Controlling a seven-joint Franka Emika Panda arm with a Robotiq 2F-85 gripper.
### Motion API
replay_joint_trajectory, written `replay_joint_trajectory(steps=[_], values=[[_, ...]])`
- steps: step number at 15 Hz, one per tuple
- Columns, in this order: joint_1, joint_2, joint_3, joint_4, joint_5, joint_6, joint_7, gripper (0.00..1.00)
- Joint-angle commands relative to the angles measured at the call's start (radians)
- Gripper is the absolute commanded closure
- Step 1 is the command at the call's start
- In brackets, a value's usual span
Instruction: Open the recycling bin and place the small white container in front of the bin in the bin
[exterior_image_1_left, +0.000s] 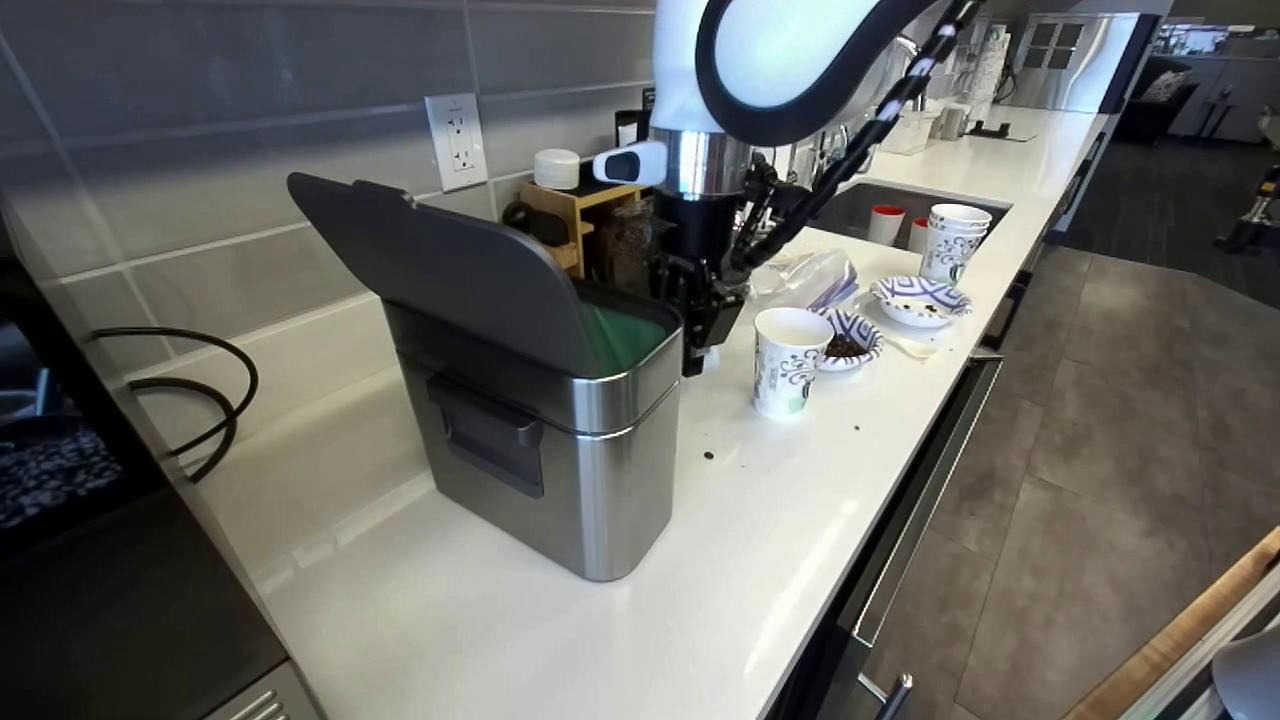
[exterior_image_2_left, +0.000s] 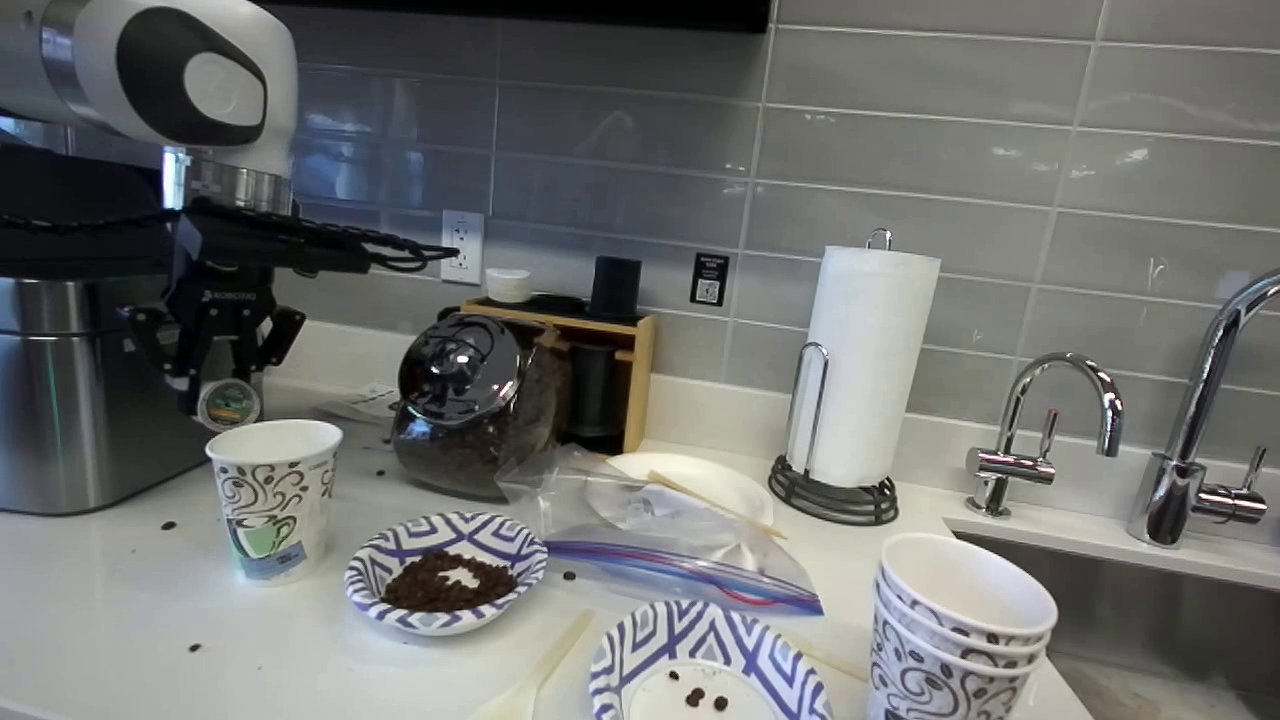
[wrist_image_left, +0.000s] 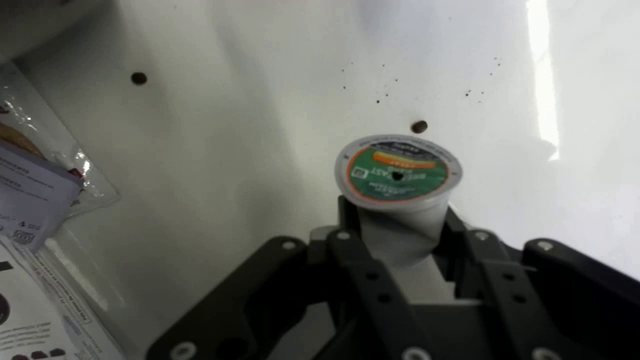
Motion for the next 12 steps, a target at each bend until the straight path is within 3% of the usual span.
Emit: replay_joint_trajectory(steps=[1,4,12], values=[[-0.012,-0.058,0.001,-0.001,0.041,-0.054,0.0,0.87],[-0.022,-0.098,-0.006,-0.003,0.094,-0.077,-0.019,0.87],[-0.036,-0.162,-0.045,0.013,0.369,-0.158,-0.107,0.87]])
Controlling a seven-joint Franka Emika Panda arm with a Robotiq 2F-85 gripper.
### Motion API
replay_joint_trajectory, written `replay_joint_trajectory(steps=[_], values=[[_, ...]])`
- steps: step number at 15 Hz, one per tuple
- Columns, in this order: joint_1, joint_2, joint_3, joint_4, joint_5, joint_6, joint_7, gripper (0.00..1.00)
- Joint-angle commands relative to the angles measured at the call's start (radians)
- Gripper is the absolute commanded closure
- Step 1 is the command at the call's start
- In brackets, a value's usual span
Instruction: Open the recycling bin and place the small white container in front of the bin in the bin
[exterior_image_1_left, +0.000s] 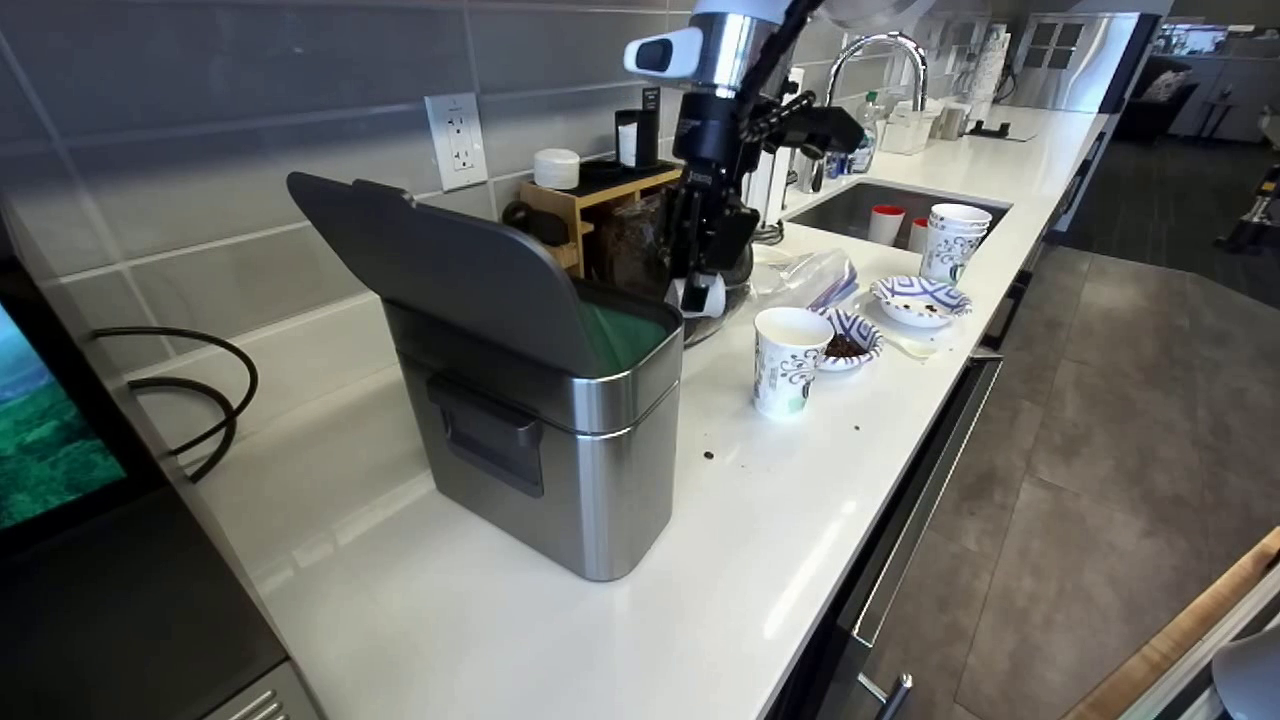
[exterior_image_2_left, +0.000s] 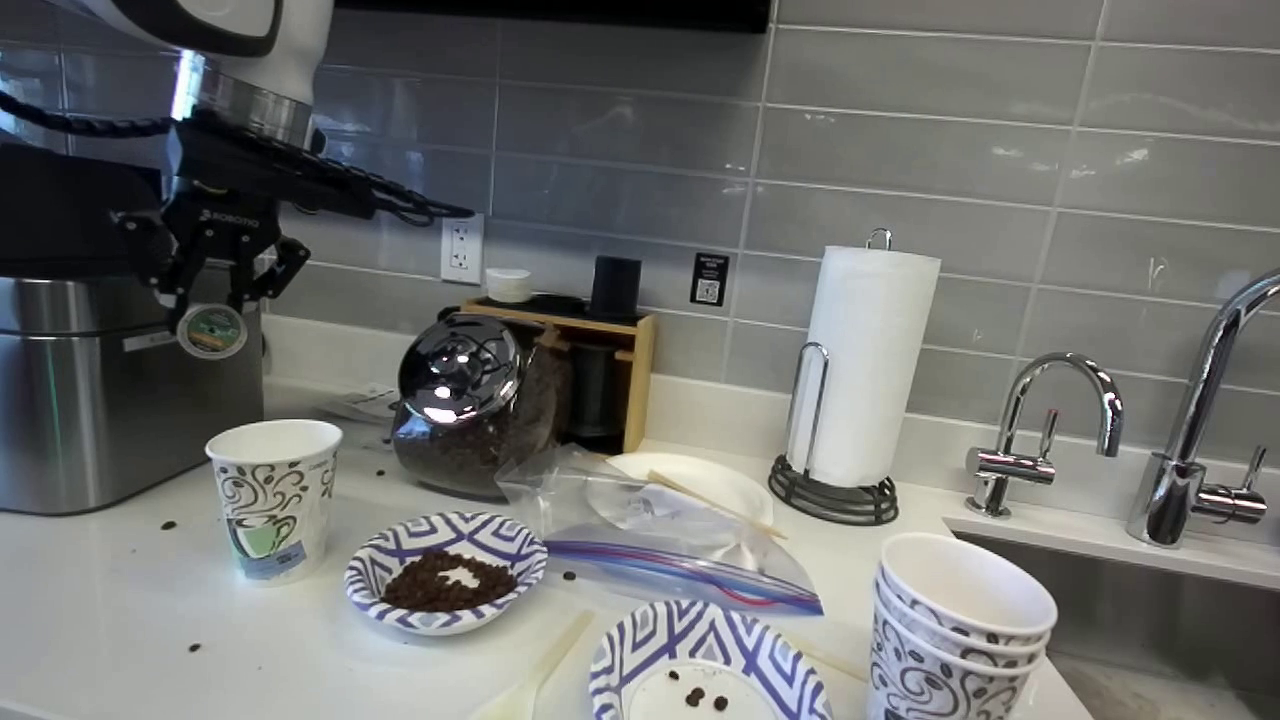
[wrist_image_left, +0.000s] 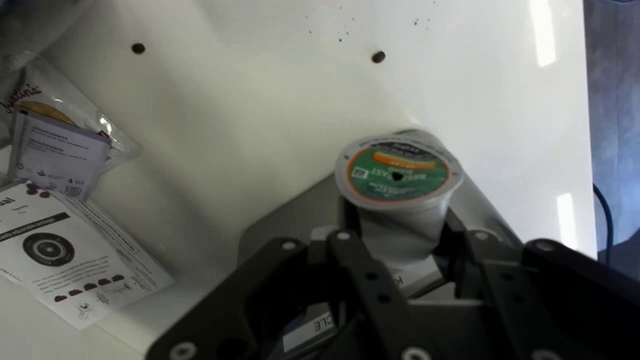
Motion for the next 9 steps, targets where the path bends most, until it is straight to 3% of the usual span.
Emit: replay_joint_trajectory(steps=[1,9], values=[[-0.006,-0.026,-0.021,0.014,0.133,-0.071,-0.049,0.87],[-0.013,-0.02,-0.057,0.058,0.46,-0.183,-0.066,0.87]])
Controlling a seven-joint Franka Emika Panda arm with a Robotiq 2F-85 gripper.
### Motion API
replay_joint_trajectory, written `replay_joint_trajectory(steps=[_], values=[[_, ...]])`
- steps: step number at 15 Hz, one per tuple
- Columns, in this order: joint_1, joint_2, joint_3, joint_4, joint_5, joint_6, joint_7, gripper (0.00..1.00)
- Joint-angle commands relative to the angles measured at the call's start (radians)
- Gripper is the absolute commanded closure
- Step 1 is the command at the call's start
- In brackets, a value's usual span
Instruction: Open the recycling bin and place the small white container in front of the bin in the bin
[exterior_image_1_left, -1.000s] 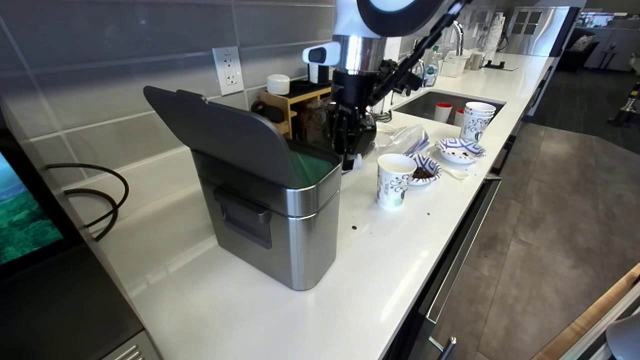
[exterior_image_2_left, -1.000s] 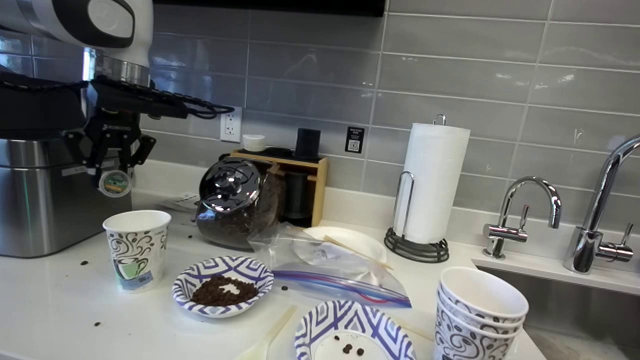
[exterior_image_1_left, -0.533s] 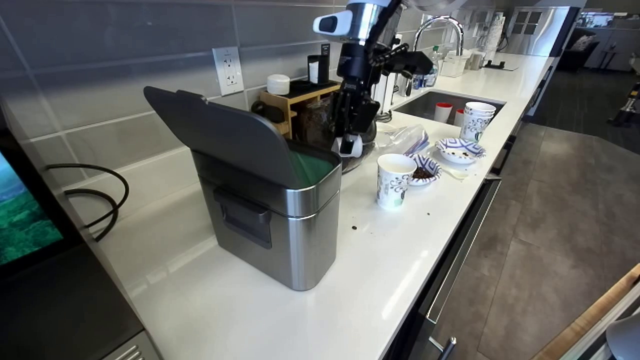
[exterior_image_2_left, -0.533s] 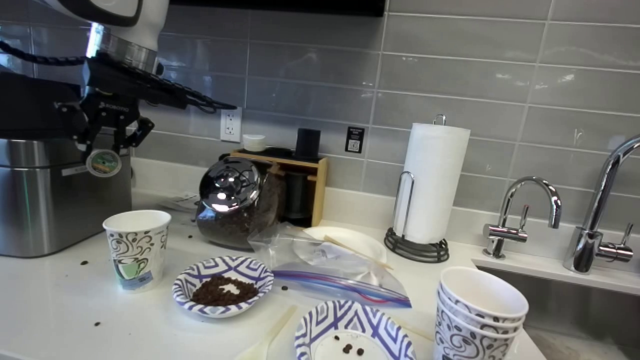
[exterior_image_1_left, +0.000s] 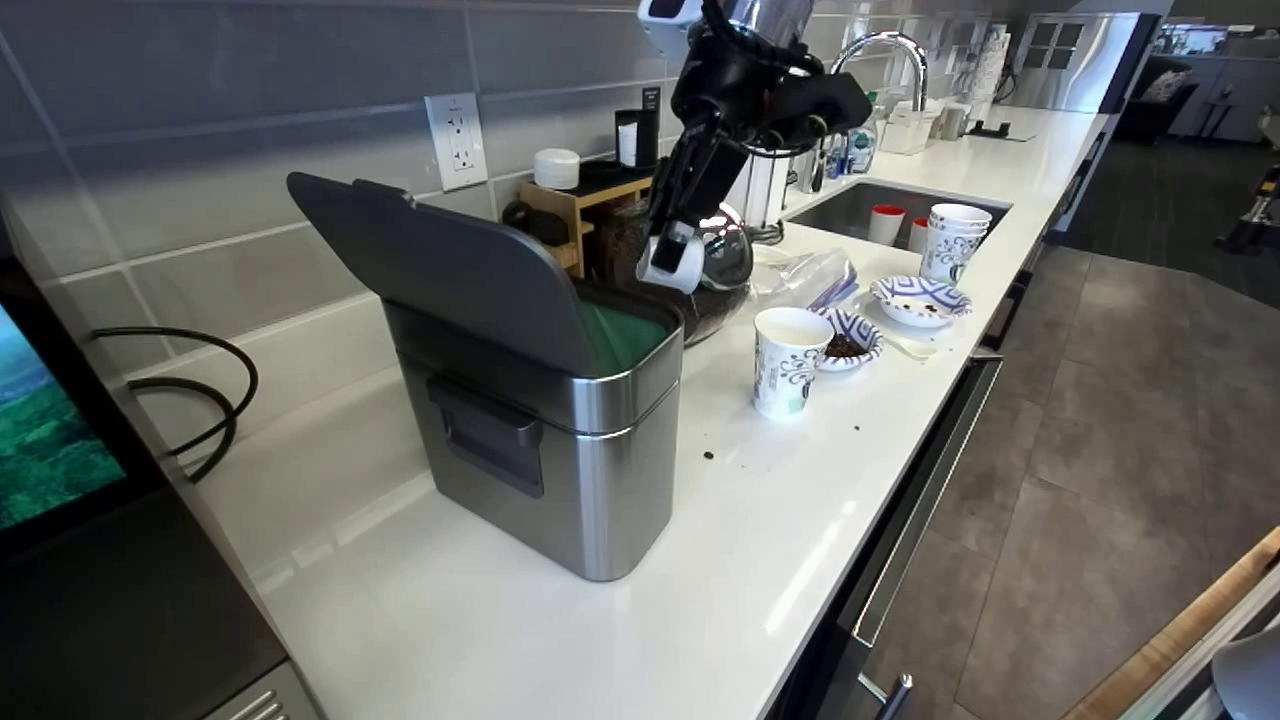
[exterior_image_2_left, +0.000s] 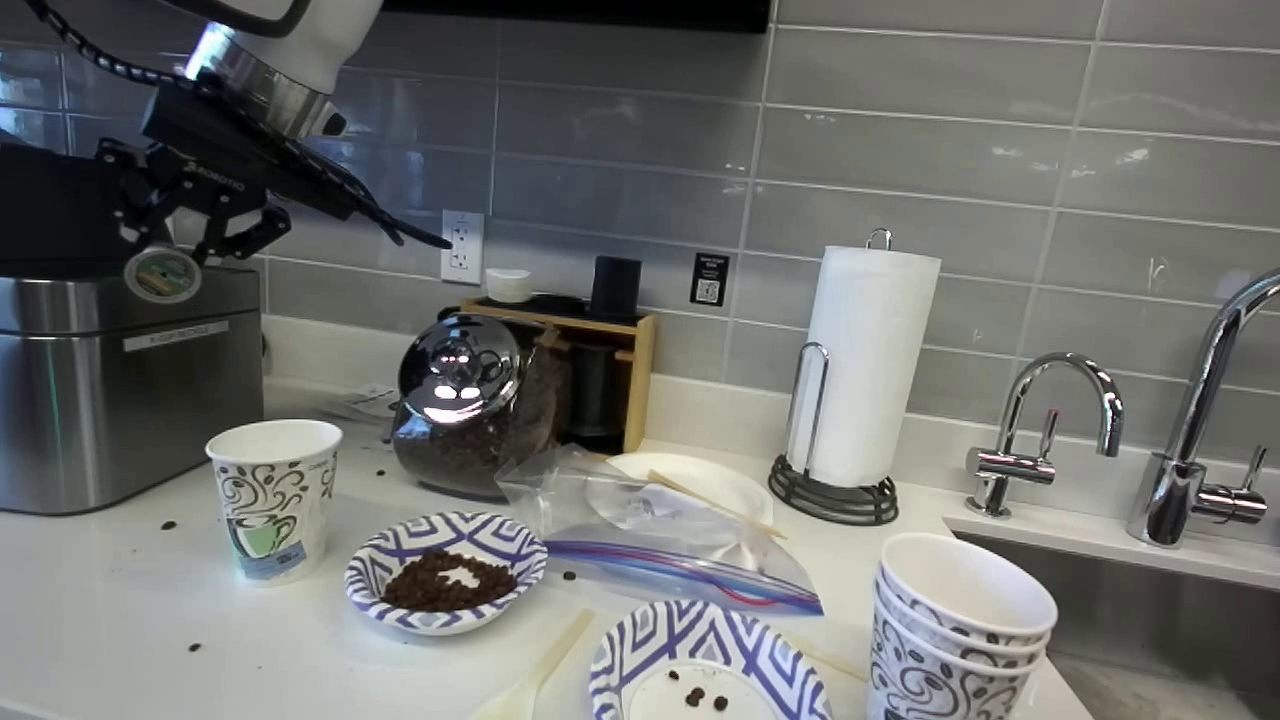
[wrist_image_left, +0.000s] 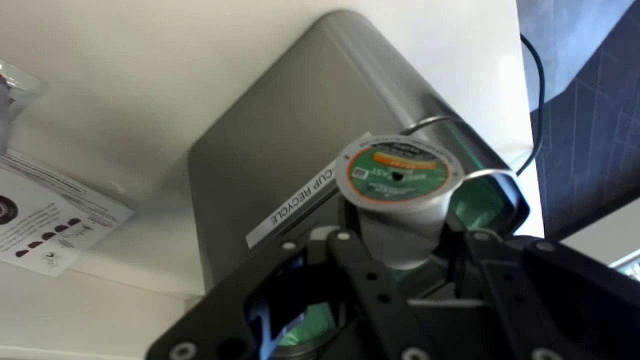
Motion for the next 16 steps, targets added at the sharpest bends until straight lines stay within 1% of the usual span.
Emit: replay_joint_trajectory(steps=[1,5,6,10,16], values=[[-0.01,0.001,-0.014,0.016,0.152,-0.06,-0.024,0.87],[-0.013,0.013,-0.024,0.024,0.268,-0.082,-0.006,0.87],[-0.013,0.017,-0.025,0.025,0.282,-0.079,0.008,0.87],[-0.016,0.047,-0.03,0.049,0.35,-0.138,0.034,0.87],[-0.016,0.09,-0.027,0.082,0.424,-0.143,0.1,0.87]])
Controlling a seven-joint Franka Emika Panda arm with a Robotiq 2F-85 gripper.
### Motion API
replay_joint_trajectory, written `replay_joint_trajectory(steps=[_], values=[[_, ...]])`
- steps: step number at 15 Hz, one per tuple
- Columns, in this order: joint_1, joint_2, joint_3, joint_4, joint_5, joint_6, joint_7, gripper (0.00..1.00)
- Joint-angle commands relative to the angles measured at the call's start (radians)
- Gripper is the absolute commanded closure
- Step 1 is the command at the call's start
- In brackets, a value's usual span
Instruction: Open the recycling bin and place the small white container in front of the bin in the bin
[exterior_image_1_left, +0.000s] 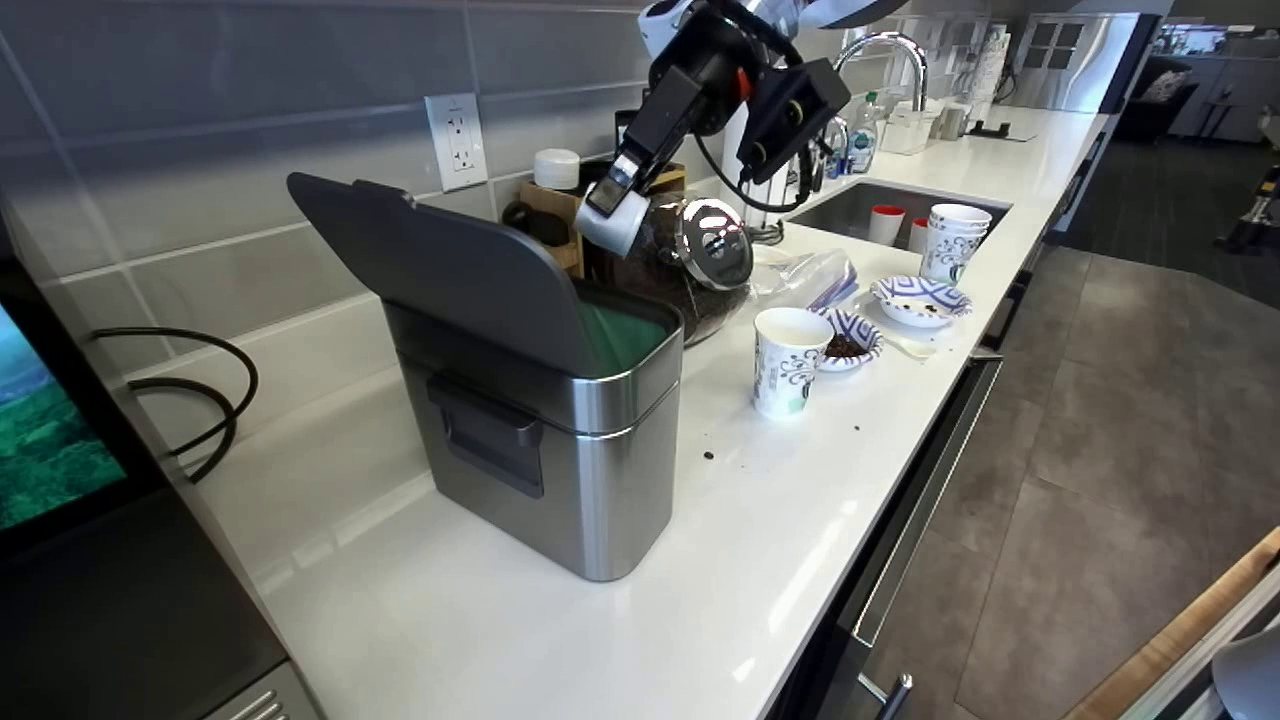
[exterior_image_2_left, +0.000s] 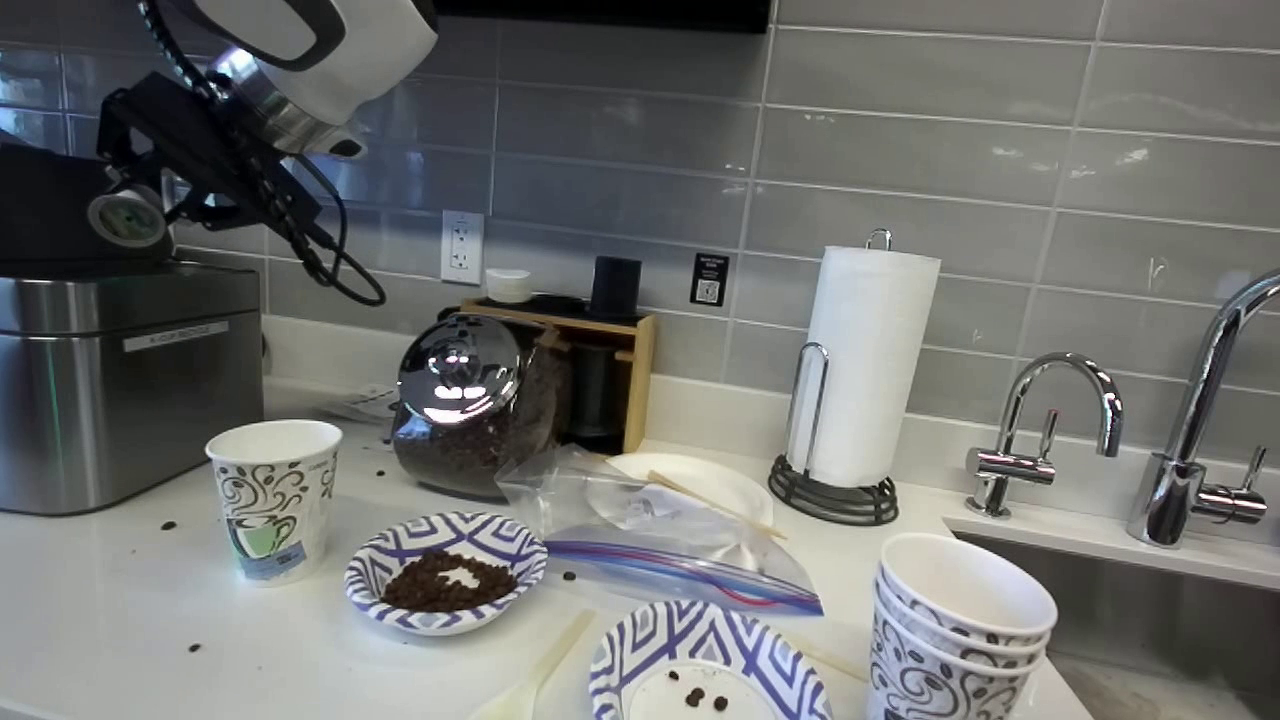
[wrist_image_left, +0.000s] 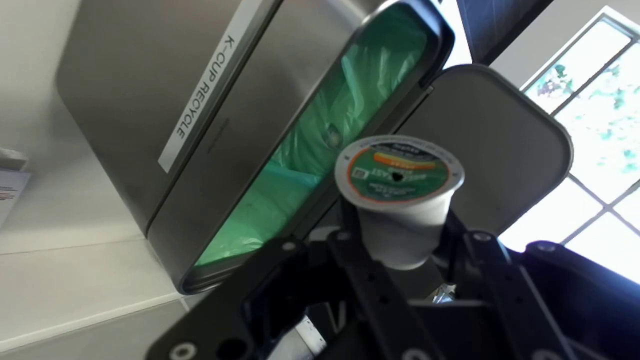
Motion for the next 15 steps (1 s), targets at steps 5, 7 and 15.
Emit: replay_joint_trajectory(steps=[5,7,15], values=[[0.001,0.068,0.005,0.066,0.057,-0.04,0.112,0.87],[0.002,0.079,0.009,0.076,0.054,-0.046,0.139,0.87],[0.009,0.135,0.017,0.131,0.055,-0.091,0.23,0.87]])
